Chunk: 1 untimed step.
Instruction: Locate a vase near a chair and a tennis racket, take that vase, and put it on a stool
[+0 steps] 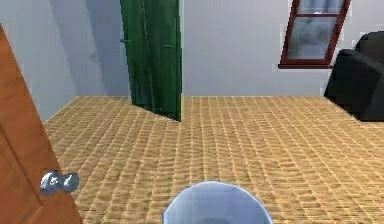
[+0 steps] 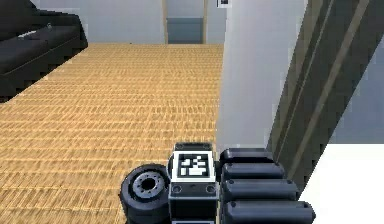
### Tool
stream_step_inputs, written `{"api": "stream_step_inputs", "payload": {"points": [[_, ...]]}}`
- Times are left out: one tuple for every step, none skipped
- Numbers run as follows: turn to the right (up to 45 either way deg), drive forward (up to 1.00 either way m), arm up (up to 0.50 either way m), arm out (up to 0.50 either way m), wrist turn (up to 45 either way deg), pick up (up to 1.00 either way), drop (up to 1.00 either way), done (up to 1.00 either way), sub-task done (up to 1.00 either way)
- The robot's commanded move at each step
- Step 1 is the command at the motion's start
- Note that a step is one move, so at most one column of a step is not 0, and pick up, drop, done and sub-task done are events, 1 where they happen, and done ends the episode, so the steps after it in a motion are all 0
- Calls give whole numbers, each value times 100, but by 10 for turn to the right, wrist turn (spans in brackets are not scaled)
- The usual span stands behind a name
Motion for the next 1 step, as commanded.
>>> {"api": "stream_step_inputs", "payload": {"points": [[450, 0, 0, 0, 0, 0, 0, 0, 0]]}}
